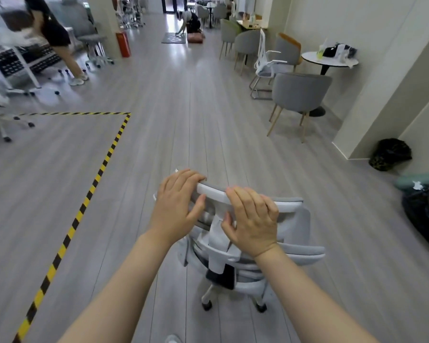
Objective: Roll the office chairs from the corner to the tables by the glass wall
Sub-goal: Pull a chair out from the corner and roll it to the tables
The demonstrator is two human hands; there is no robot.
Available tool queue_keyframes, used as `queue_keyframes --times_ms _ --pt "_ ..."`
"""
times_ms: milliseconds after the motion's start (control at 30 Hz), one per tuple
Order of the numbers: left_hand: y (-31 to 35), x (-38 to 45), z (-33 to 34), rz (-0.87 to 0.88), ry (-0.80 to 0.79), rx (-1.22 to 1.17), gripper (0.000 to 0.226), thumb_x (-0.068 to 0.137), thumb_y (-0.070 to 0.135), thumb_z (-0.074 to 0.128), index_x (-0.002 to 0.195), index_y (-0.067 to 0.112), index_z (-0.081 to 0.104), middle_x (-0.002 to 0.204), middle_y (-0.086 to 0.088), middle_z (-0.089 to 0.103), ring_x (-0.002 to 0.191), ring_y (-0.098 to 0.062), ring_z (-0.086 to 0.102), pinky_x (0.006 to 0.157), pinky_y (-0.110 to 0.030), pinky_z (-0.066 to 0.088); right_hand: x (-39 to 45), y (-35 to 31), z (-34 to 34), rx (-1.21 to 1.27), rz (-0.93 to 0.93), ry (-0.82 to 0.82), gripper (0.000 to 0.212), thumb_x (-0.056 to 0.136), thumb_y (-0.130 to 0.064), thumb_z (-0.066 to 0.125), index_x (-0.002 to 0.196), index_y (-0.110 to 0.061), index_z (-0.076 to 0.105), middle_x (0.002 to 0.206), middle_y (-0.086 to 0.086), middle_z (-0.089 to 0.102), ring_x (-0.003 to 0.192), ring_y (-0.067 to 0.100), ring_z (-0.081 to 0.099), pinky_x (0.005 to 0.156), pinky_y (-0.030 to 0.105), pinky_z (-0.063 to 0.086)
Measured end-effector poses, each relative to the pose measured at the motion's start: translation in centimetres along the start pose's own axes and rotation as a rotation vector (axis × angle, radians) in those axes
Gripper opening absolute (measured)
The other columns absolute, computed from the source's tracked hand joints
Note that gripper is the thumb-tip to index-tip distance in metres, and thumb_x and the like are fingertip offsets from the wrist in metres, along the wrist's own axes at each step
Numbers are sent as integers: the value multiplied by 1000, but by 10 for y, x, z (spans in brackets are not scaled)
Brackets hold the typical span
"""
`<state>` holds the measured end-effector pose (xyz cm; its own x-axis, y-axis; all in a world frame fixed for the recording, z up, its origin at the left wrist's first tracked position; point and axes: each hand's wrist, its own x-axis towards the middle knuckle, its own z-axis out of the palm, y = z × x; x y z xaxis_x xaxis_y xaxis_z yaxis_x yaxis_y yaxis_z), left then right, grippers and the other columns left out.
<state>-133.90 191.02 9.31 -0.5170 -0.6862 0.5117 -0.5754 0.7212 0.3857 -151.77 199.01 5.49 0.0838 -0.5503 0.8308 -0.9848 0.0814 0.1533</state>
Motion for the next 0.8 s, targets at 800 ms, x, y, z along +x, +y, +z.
queue_keyframes --times_ms 800 --pt "-272 124 -54 -348 237 54 29 92 30 43 114 22 61 115 11 60 115 -13 48 103 -31 33 207 -134 282 402 -158 43 53 74 -36 56 125 -22 54 117 -5 59 108 20 54 102 38 30"
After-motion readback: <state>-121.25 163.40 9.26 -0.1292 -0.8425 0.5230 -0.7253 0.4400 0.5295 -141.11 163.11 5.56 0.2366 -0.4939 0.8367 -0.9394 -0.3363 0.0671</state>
